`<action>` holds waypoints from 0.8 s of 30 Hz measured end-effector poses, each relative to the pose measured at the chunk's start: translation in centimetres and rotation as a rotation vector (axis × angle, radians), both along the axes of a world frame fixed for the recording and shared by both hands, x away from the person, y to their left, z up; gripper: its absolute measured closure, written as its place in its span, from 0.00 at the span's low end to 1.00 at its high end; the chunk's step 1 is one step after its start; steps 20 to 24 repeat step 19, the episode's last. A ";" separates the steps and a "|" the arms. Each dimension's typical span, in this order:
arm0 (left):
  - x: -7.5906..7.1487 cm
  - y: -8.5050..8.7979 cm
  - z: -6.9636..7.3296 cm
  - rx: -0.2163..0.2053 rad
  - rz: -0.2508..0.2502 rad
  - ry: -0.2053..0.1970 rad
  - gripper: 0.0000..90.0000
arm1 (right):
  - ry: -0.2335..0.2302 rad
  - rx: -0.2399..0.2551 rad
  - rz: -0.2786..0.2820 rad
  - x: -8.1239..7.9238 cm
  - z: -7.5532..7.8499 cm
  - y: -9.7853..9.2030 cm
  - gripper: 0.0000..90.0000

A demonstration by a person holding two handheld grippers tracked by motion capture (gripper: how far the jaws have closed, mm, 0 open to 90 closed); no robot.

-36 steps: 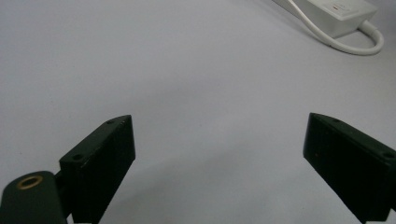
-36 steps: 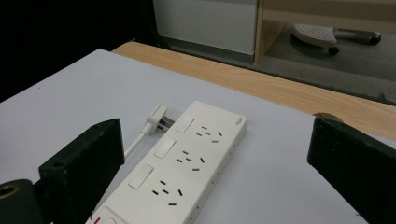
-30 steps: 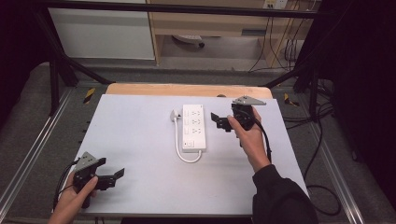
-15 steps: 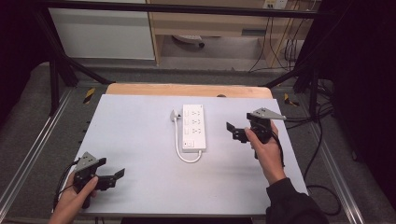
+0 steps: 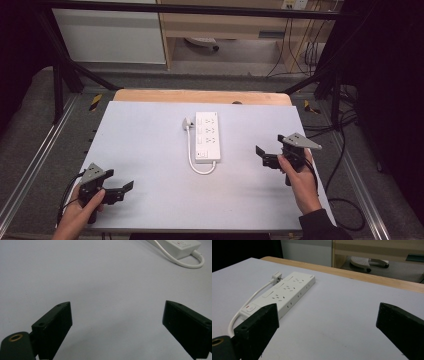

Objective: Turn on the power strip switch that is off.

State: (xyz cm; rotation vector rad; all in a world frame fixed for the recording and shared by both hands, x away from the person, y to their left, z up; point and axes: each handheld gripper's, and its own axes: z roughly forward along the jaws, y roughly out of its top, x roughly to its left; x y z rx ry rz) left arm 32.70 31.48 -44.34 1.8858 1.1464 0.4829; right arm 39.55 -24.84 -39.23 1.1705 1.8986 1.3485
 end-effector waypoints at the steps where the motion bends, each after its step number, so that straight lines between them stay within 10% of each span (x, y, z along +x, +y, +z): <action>1: 0.0 0.0 0.0 0.001 0.000 -0.001 0.10 | 0.002 0.005 0.000 -0.2 -0.2 -0.2 0.06; 24: -0.4 0.2 0.3 -0.015 0.001 -0.020 0.10 | 0.113 -0.030 -0.089 -2.6 -4.4 -3.6 0.05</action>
